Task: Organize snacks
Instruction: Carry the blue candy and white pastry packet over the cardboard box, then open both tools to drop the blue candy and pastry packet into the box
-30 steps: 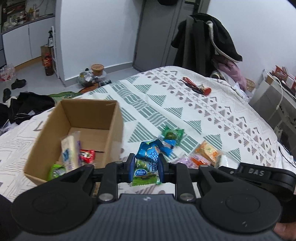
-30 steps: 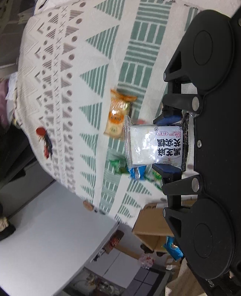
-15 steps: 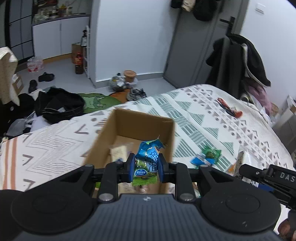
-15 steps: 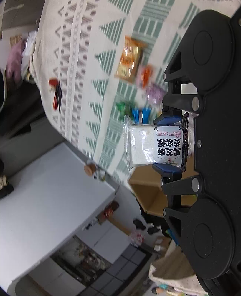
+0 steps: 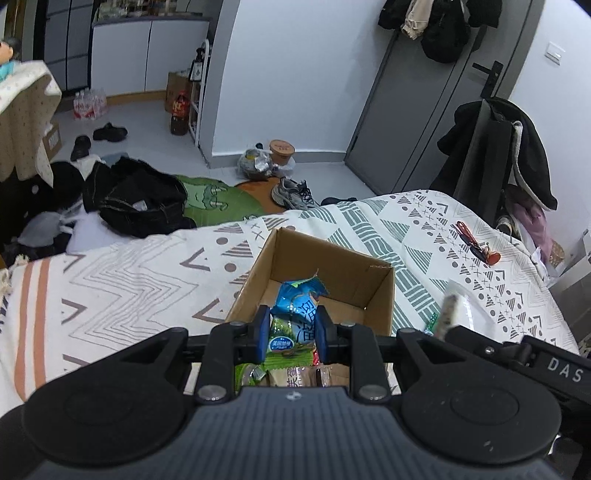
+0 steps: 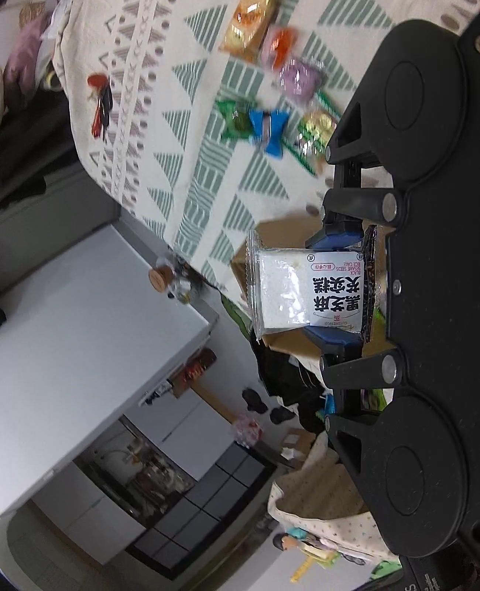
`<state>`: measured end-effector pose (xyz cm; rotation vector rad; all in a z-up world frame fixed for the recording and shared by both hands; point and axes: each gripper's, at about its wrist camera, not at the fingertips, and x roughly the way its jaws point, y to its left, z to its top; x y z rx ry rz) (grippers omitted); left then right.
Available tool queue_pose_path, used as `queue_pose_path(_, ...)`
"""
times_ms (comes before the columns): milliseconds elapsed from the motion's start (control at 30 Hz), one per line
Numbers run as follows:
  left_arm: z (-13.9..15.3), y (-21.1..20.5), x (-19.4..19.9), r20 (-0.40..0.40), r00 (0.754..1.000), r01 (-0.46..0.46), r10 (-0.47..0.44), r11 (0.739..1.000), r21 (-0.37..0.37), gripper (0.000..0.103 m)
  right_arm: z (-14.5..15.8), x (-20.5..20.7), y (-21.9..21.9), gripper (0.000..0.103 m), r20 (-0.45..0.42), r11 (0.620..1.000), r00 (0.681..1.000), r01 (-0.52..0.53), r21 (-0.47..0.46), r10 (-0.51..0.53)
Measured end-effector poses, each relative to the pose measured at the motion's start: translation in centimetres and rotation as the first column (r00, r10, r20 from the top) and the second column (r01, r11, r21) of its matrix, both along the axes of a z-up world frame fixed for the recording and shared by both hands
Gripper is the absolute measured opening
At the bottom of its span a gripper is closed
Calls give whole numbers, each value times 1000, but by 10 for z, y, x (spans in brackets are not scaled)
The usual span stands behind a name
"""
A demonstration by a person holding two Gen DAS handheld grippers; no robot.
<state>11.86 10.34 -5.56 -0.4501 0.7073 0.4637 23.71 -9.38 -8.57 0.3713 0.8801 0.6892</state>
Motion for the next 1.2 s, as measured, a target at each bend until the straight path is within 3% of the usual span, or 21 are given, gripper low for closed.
queue_pose_path(400,-26,16,20,-4,1000,15,-15,994,-108,26,-13,7,39,42,1,997,999,-54,-51,55)
queue_pose_path(567,-27,16,28,-13,1000,18,-19,993,-116,28,-12,14,45,42,34,997,998,-47,-61,49)
queue_pose_path(633,-27,16,28,-18,1000,18,-21,993,-120,31,-13,18,44,45,18,998,999,-33,-56,34)
queue_pose_path(800,-24,16,23,-19,1000,-15,14,995,-98,57,-6,15,33,46,62,996,998,5,-83,0)
queue_pose_path(1033,-20,4,14,-23,999,-32,30,995,-96,70,0,7,10,52,74,993,996,61,-102,-53)
queue_pose_path(1200,-8,-7,14,-15,999,-32,30,995,-99,76,11,2,-18,65,86,986,990,121,-114,-111)
